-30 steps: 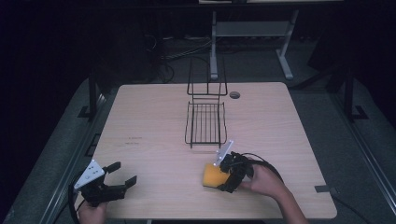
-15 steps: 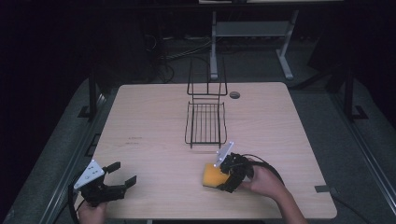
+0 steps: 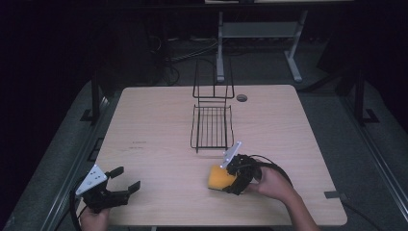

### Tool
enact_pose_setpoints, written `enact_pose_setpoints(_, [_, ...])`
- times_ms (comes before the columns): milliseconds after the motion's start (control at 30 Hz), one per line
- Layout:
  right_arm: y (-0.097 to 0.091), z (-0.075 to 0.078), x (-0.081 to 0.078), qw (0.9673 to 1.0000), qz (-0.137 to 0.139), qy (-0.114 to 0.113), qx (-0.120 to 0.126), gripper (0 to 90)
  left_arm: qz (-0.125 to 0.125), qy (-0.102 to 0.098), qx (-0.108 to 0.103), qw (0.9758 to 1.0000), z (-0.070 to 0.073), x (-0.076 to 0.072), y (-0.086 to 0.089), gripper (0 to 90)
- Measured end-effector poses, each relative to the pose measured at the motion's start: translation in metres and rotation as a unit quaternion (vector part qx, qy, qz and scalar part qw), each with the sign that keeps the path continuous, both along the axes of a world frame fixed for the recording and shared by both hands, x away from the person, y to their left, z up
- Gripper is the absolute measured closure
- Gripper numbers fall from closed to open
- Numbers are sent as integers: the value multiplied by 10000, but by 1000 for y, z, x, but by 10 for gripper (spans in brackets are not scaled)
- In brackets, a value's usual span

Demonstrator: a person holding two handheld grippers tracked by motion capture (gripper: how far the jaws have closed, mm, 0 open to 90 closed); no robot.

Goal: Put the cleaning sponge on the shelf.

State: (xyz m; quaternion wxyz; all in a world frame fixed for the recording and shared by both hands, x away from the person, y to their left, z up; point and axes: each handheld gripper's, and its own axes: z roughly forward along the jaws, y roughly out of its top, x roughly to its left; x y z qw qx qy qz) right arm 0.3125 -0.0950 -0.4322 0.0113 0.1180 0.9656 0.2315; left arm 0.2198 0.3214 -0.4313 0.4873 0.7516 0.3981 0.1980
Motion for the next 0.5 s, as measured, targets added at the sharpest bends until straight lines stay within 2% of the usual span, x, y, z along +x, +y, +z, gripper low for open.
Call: enact_pose_setpoints(500, [8, 15, 16, 9999, 76, 71, -18, 217, -19, -26, 54, 10000, 1, 1, -2, 134])
